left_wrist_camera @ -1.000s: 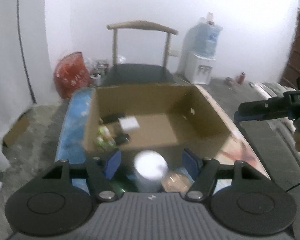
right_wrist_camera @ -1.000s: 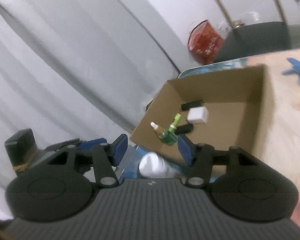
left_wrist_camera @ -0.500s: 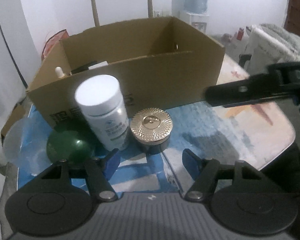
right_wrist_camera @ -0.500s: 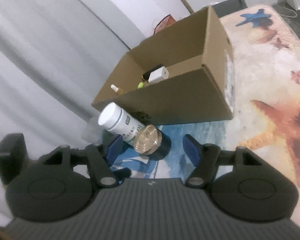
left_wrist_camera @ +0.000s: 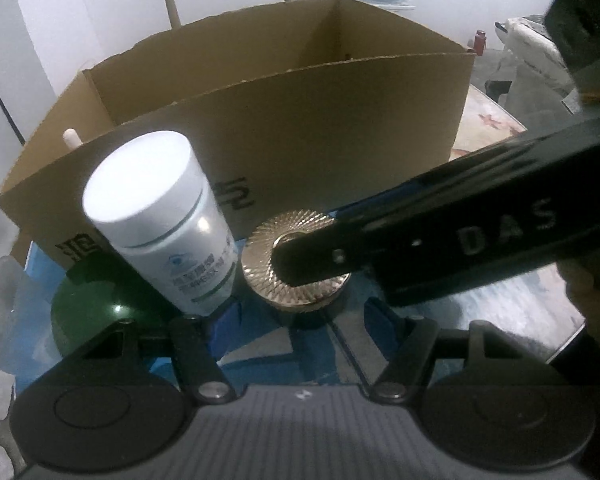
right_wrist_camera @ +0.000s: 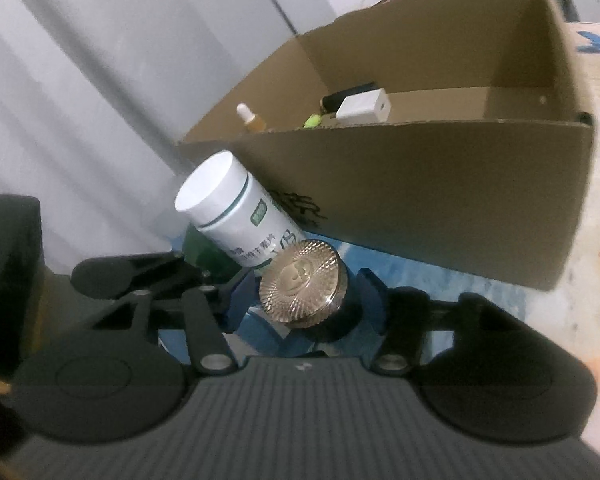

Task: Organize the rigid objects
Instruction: 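Move the right tool down to the gold-lidded jar, then close the right tool on the gold-lidded jar, then carry the gold-lidded jar up over the box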

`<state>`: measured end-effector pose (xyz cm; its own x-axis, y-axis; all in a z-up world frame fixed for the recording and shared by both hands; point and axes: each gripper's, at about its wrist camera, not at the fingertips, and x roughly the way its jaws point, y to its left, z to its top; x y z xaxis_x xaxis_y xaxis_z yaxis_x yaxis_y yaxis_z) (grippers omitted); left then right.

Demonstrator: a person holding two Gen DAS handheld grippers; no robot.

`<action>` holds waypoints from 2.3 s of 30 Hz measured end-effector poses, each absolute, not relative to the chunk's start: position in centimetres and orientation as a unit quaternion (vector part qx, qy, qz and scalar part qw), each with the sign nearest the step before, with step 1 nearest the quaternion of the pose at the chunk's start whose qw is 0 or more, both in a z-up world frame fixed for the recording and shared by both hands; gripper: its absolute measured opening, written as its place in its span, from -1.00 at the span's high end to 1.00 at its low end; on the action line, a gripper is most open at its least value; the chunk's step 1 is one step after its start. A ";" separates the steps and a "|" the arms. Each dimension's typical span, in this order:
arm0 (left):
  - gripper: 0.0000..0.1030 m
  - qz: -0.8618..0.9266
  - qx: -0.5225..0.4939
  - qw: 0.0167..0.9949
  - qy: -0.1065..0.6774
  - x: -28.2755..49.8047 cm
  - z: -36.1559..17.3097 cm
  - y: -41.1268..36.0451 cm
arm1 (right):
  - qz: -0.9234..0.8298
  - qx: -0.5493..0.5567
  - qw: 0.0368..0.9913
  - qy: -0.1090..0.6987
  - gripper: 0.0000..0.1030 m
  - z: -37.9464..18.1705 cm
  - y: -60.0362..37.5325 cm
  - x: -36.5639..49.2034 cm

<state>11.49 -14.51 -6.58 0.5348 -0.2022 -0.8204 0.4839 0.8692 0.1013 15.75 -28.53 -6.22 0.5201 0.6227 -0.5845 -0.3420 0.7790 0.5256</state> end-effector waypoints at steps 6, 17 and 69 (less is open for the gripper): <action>-0.34 -0.208 0.163 0.861 0.434 11.2 -6.7 -15.0 | 0.296 0.171 0.848 0.405 0.20 -6.5 -28.8 16.3; -0.34 -0.276 0.176 0.847 0.418 8.4 -6.5 -18.0 | 0.255 0.187 0.855 0.411 0.21 -6.2 -32.1 13.0; -0.11 -0.289 0.201 0.878 0.325 5.8 0.6 -18.6 | 0.198 0.227 0.880 0.368 0.14 -1.0 -33.3 7.0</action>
<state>5.85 -18.61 0.63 0.6219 -0.3755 -0.6872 0.6376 0.7523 0.1659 6.97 -33.35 -0.99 0.6503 0.5159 -0.5576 -0.1824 0.8186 0.5447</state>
